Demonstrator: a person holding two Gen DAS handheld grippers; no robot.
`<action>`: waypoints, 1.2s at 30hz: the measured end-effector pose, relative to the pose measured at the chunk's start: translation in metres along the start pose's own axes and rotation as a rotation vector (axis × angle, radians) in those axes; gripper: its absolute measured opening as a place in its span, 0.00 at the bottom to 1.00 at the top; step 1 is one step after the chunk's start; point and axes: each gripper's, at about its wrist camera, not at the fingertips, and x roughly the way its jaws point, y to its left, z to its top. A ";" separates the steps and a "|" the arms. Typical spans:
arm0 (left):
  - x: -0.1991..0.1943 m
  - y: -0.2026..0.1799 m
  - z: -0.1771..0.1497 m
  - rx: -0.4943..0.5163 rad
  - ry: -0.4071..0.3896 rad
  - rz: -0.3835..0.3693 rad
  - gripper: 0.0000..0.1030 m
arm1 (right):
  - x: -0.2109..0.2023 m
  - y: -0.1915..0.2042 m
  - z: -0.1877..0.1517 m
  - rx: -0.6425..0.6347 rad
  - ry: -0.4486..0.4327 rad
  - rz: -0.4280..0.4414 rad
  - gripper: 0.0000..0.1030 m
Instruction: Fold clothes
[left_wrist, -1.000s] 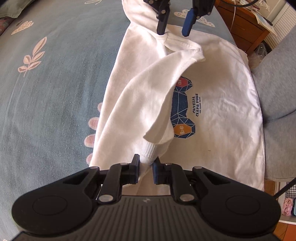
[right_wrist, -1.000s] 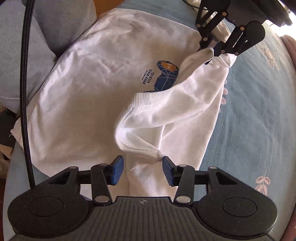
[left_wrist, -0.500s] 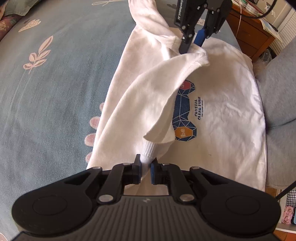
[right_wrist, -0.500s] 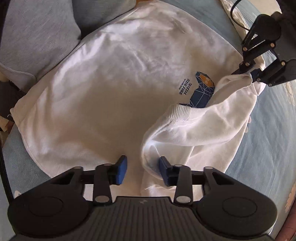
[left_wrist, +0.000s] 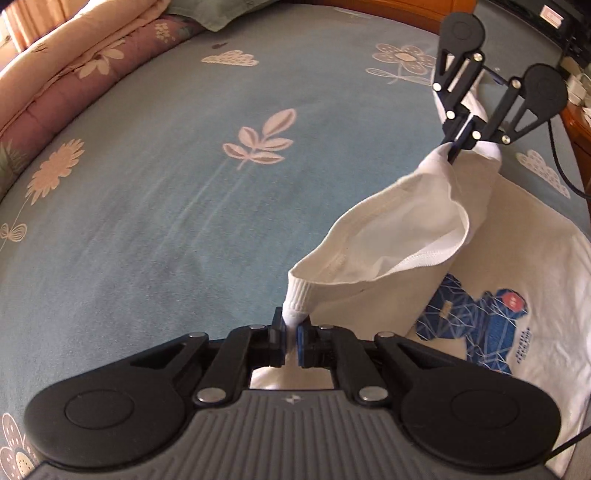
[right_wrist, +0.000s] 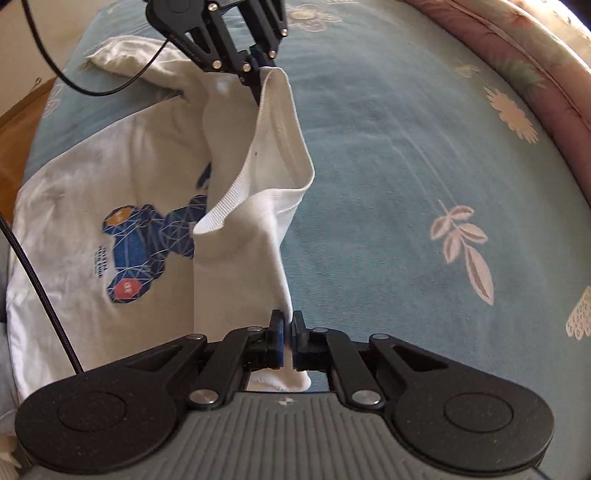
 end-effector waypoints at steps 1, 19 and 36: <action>0.005 0.007 0.003 -0.015 0.001 0.021 0.03 | 0.001 -0.008 -0.001 0.031 -0.004 -0.015 0.06; 0.067 0.050 0.011 -0.185 0.058 0.099 0.08 | 0.063 -0.110 -0.004 0.572 -0.090 -0.227 0.06; 0.013 0.033 -0.025 -0.540 -0.032 0.045 0.25 | 0.008 -0.054 -0.058 0.826 -0.141 -0.271 0.51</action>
